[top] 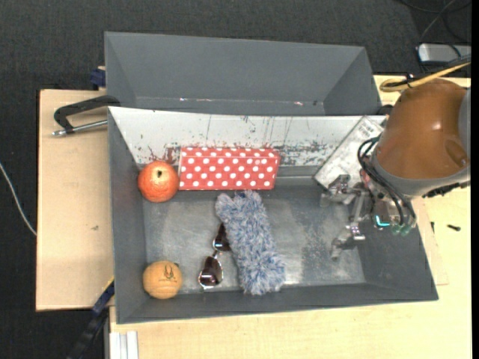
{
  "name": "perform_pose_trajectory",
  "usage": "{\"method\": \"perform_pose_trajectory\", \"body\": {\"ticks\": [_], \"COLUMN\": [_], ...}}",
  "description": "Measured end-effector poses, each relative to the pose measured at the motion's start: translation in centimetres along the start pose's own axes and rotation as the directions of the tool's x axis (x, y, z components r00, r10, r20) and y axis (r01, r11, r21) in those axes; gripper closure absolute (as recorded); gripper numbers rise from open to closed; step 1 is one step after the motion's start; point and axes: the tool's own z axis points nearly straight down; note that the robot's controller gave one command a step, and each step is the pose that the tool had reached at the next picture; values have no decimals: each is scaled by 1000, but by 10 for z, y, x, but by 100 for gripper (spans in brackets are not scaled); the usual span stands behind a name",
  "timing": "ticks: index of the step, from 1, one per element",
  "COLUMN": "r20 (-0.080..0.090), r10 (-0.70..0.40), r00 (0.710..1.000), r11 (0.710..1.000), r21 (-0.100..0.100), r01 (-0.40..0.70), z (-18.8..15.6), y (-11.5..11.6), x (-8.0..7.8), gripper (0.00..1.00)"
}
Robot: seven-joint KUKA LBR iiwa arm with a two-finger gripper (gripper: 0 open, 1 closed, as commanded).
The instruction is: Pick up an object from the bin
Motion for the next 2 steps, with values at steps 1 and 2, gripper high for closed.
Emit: {"method": "perform_pose_trajectory", "body": {"ticks": [1, 2], "r20": [8, 7], "r10": [13, 134], "r00": [1000, 991], "r11": [1000, 991], "r21": [2, -2], "r01": [-13, -134], "z": [-4, 6], "y": [3, 87], "x": [-2, -8], "gripper": [0, 100]}}
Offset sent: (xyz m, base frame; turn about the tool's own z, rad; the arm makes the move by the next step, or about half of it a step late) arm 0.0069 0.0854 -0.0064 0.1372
